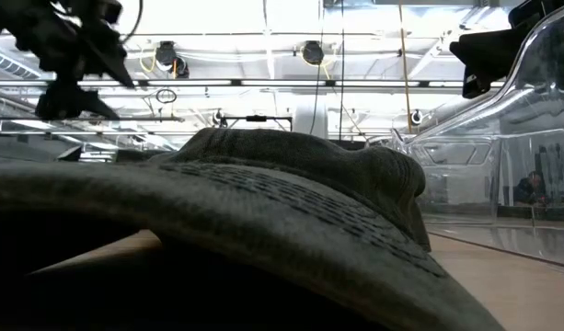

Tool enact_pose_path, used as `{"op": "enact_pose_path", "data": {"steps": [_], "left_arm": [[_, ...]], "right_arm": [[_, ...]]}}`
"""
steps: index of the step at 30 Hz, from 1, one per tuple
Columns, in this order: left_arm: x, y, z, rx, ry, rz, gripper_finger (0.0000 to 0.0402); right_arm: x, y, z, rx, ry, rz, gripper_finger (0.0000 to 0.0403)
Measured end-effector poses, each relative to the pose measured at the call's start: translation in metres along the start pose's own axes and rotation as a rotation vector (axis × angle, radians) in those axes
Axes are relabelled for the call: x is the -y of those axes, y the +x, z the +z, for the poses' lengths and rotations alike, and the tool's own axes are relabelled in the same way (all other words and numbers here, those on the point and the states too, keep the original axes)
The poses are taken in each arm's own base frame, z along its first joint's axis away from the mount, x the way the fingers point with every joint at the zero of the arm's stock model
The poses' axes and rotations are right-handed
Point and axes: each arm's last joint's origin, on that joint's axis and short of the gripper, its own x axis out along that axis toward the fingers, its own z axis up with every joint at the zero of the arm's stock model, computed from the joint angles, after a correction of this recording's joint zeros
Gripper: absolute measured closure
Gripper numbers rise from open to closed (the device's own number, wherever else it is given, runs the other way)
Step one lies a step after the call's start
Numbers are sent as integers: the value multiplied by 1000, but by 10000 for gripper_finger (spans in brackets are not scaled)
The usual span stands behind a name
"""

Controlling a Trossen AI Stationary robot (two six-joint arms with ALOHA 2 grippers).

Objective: Pick & Place hat
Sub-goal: Put the left black cap into the top transparent bin

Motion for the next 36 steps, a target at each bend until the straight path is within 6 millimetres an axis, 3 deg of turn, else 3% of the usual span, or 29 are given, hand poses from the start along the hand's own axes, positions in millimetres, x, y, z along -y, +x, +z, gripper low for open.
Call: {"op": "enact_pose_path", "data": {"steps": [6,12,25,30,36], "left_arm": [[-16,23,-14,-47,-247,109,156],[-29,37,-32,-15,-423,65,156],[-58,67,-58,223,-575,27,156],[-63,78,-59,283,-586,73,156],[-55,86,-48,469,-543,-30,156]], "right_arm": [[0,0,0,0,0,0,339],[0,0,0,0,0,0,339],[0,0,0,0,0,0,339],[0,0,0,0,0,0,339],[0,0,0,0,0,0,339]]}}
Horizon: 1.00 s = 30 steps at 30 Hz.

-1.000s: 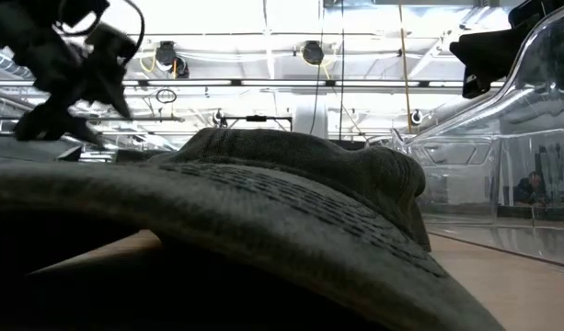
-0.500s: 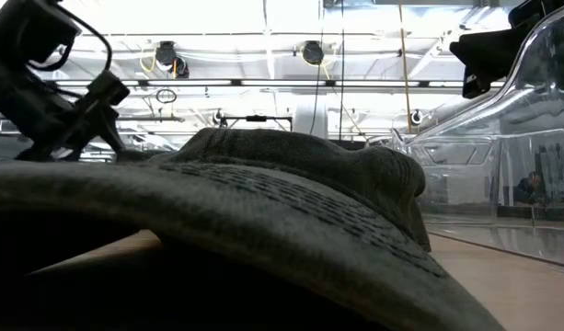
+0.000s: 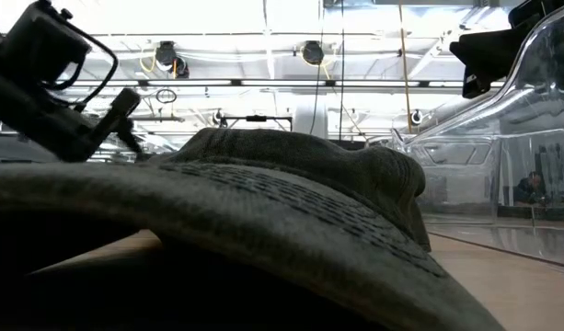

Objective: Pick & Place hat
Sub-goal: Put the left black cap into the top transparent bin

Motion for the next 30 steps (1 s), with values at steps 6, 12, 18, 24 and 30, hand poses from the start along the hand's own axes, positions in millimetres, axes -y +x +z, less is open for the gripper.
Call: {"op": "enact_pose_path", "data": {"steps": [6,12,18,24,30], "left_arm": [[12,7,2,54,40,-84,156],[9,9,0,-101,118,-41,156],[14,15,11,-216,243,-60,156],[54,20,15,-399,579,-273,156],[94,11,10,-560,1226,-312,156]], "right_arm": [[0,0,0,0,0,0,339],[0,0,0,0,0,0,339],[0,0,0,1,0,0,339],[0,0,0,0,0,0,339],[0,0,0,0,0,0,339]]}}
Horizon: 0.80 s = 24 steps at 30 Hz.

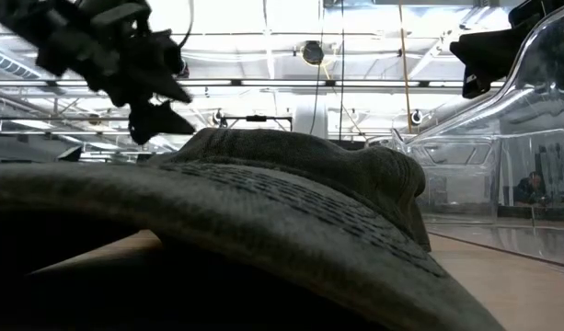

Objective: Pick & Place hat
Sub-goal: Put the left black cap into the top transparent bin

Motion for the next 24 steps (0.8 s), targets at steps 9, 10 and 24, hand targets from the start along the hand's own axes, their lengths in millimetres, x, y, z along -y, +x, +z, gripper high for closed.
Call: {"op": "enact_pose_path", "data": {"steps": [9,10,24], "left_arm": [[0,-9,13,-269,388,307,156],[-3,-8,10,-283,401,311,156],[-46,26,-8,-333,383,312,156]], "right_arm": [[0,0,0,0,0,0,339],[0,0,0,0,0,0,339],[0,0,0,0,0,0,339]]}}
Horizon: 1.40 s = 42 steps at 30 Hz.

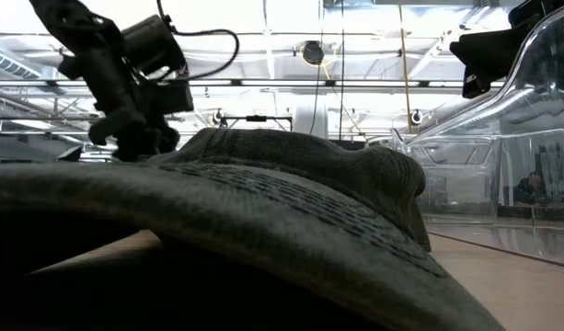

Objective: Pick & Place hat
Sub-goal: Put the left black cap into the top transparent bin

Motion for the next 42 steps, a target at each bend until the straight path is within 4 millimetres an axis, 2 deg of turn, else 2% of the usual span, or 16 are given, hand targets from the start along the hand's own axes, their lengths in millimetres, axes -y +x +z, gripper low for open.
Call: {"op": "enact_pose_path", "data": {"steps": [9,12,14,17,22,26,34,42], "left_arm": [[-4,36,-12,-118,-121,-23,156],[-5,38,-10,-104,-138,-22,169],[-5,34,-7,-94,-134,-22,194],[-6,24,-3,-107,-129,0,252],[-9,-6,14,-88,-138,13,381],[-8,-36,29,-23,-145,41,386],[-2,-94,49,87,1,200,392],[5,-131,62,178,33,233,396]], "right_arm": [[0,0,0,0,0,0,339],[0,0,0,0,0,0,339],[0,0,0,0,0,0,339],[0,0,0,0,0,0,339],[0,0,0,0,0,0,339],[0,0,0,1,-1,0,339],[0,0,0,0,0,0,339],[0,0,0,1,0,0,339]]}}
